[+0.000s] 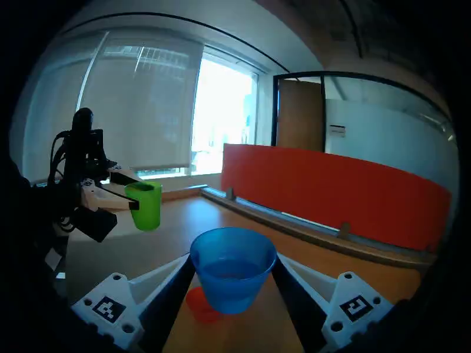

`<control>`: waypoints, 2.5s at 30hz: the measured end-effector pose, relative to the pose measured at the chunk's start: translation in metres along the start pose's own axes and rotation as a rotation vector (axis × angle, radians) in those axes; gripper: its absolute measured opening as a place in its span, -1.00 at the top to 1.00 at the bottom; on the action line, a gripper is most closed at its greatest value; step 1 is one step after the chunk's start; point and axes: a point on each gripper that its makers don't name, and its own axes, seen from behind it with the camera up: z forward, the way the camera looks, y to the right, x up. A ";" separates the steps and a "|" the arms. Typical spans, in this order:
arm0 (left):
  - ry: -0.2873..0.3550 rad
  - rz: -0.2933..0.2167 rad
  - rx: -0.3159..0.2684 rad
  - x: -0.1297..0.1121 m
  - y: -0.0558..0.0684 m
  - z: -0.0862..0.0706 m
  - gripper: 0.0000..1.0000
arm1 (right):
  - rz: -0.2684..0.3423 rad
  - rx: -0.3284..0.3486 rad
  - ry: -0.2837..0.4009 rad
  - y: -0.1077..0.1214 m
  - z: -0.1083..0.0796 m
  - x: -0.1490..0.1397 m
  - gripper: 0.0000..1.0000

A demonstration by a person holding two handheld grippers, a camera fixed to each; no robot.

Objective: Pour water

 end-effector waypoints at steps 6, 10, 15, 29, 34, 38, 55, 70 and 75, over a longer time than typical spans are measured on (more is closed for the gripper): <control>-0.001 0.003 -0.004 0.001 0.002 0.000 -0.73 | -0.001 0.003 0.008 -0.001 0.001 0.004 -0.83; -0.001 0.005 -0.008 0.002 0.004 0.000 -0.73 | 0.001 0.003 0.017 -0.002 0.001 0.007 -0.82; -0.001 0.006 -0.012 0.002 0.006 0.000 -0.73 | 0.011 0.004 0.027 -0.003 0.002 0.011 -0.83; 0.000 0.010 -0.023 0.003 0.012 -0.002 -0.73 | -0.007 0.023 0.035 -0.007 -0.001 0.018 -0.83; 0.001 0.004 -0.026 0.001 0.013 -0.002 -0.73 | -0.024 0.032 0.034 -0.011 0.000 0.023 -0.83; -0.002 0.001 -0.030 -0.002 0.014 -0.004 -0.73 | -0.040 0.039 0.033 -0.013 0.000 0.026 -0.83; -0.010 -0.017 -0.058 -0.011 0.025 -0.002 -0.73 | -0.161 0.075 0.016 -0.023 0.004 0.038 -0.82; -0.010 -0.030 -0.076 -0.019 0.036 0.003 -0.73 | -0.251 0.095 0.002 -0.027 0.010 0.043 -0.83; -0.004 -0.041 -0.080 -0.020 0.038 0.003 -0.73 | -0.280 0.102 0.004 -0.029 0.013 0.048 -0.83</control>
